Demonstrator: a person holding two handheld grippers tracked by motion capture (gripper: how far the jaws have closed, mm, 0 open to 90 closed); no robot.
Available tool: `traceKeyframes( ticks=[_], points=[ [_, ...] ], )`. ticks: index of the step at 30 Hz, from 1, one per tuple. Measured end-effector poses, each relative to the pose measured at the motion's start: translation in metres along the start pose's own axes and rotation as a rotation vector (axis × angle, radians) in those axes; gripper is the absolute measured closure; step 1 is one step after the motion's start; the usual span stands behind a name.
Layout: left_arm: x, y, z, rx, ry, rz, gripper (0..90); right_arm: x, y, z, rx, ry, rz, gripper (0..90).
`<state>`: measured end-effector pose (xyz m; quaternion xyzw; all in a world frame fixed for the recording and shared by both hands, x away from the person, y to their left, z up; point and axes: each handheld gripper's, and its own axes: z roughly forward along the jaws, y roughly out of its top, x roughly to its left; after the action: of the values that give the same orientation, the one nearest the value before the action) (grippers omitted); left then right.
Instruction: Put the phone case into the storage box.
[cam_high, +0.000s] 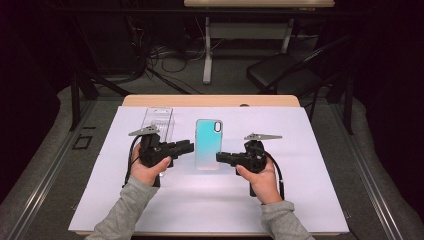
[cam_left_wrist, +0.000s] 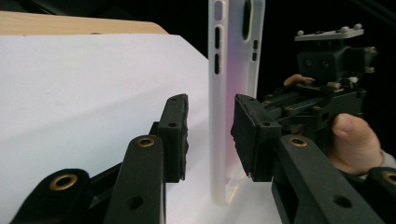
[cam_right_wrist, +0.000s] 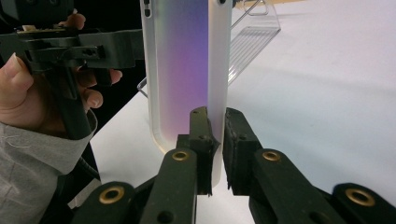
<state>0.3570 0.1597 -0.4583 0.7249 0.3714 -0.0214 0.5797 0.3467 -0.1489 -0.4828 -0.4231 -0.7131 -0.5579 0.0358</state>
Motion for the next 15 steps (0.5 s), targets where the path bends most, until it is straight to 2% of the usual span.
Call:
traceKeyframes(
  ticks=[9, 15],
  points=[
    [-0.0010, -0.0003, 0.0016, -0.017, 0.054, 0.067, 62.6, -0.0010, 0.0003, -0.0018, -0.008, -0.043, -0.024, 83.0],
    [-0.0012, 0.0002, 0.0004, -0.021, 0.072, 0.073, 62.4, -0.0012, 0.0001, -0.0015, -0.006, -0.053, -0.033, 83.0]
  ],
)
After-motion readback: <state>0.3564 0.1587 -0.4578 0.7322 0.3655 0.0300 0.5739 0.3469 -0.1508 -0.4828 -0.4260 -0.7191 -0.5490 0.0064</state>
